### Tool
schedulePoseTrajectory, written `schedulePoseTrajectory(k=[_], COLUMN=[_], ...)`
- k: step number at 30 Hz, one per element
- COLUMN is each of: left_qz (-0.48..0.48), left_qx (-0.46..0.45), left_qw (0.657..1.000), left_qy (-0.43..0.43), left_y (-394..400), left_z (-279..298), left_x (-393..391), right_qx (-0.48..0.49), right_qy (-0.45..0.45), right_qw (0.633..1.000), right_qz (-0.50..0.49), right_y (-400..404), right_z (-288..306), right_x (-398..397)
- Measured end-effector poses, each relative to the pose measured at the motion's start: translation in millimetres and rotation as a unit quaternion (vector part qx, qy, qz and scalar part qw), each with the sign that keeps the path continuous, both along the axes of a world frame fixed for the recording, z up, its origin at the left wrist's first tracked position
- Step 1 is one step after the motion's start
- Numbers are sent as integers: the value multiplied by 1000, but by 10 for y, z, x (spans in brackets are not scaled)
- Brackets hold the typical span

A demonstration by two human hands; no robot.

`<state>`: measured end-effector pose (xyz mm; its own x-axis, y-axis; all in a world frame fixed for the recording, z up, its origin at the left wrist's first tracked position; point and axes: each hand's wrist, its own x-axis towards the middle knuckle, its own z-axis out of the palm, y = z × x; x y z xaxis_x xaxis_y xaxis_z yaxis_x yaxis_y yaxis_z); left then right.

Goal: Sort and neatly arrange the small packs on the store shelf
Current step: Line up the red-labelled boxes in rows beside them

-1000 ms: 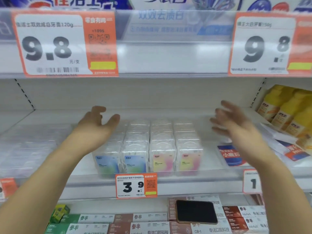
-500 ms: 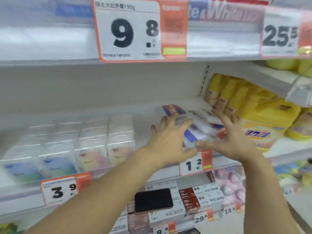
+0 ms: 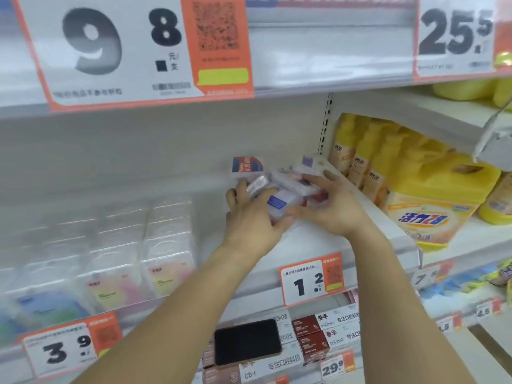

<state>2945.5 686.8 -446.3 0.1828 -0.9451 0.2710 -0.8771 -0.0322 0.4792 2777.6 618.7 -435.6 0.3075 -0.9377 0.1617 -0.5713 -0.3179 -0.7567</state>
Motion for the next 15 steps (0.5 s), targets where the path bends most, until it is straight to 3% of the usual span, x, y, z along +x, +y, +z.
schedulePoseTrajectory(k=[5, 10, 15], left_qz=[70, 87, 46], left_qx=[8, 132, 54], left_qw=[997, 986, 997], left_qy=[43, -55, -2], left_y=[-167, -9, 247], left_z=[43, 110, 142], left_x=[-124, -126, -95], right_qx=[-60, -23, 88], right_qy=[-115, -107, 9], right_qw=[991, 993, 996], right_qz=[-16, -49, -11], right_y=[-110, -43, 217], right_z=[-159, 6, 209], right_x=[62, 32, 85])
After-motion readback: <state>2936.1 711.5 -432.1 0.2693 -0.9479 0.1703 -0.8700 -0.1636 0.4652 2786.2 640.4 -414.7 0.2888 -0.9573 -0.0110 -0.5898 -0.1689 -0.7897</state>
